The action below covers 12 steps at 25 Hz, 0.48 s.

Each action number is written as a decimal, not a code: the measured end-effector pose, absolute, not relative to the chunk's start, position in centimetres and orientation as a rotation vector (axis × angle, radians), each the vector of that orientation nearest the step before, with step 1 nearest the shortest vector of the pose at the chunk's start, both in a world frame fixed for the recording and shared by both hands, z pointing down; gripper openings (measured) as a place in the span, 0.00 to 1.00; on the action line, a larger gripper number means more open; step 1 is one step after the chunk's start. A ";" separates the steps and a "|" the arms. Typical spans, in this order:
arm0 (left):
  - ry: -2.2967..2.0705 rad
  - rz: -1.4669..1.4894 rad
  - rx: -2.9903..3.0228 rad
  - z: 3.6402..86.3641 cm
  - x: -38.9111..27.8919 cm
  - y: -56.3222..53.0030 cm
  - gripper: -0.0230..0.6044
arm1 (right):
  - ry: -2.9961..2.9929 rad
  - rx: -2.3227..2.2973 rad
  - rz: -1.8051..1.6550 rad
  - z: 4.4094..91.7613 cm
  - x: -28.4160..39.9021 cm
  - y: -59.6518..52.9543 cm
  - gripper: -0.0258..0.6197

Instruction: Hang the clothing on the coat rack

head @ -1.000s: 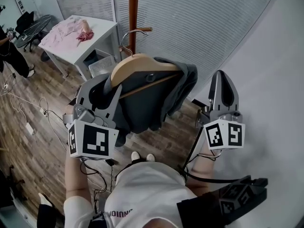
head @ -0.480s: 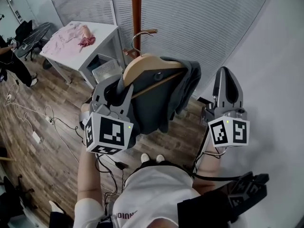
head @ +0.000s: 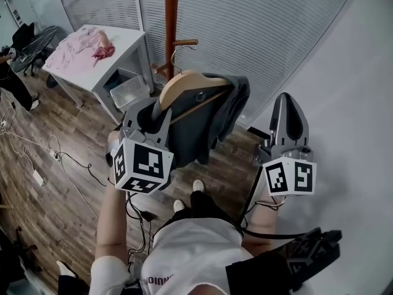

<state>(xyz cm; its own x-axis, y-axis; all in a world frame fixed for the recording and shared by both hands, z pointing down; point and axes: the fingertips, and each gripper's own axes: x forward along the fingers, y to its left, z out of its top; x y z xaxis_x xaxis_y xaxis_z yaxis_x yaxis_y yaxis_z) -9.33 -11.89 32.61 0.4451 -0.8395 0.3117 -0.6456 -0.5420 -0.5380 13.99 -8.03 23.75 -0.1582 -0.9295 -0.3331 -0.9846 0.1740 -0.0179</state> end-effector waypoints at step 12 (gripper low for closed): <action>1.353 -0.845 -2.403 35.0 -7.6 -16.0 0.17 | 2.216 -1.740 0.302 22.5 15.7 -13.5 0.07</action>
<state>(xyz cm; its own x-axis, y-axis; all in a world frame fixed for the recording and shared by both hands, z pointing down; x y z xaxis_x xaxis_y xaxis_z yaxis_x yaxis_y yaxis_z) -7.64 -16.03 35.03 0.3983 -0.8434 0.3607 -0.6944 -0.5342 -0.4821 15.71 -13.46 22.51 -0.2165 -0.9054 -0.3652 -0.9702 0.2413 -0.0232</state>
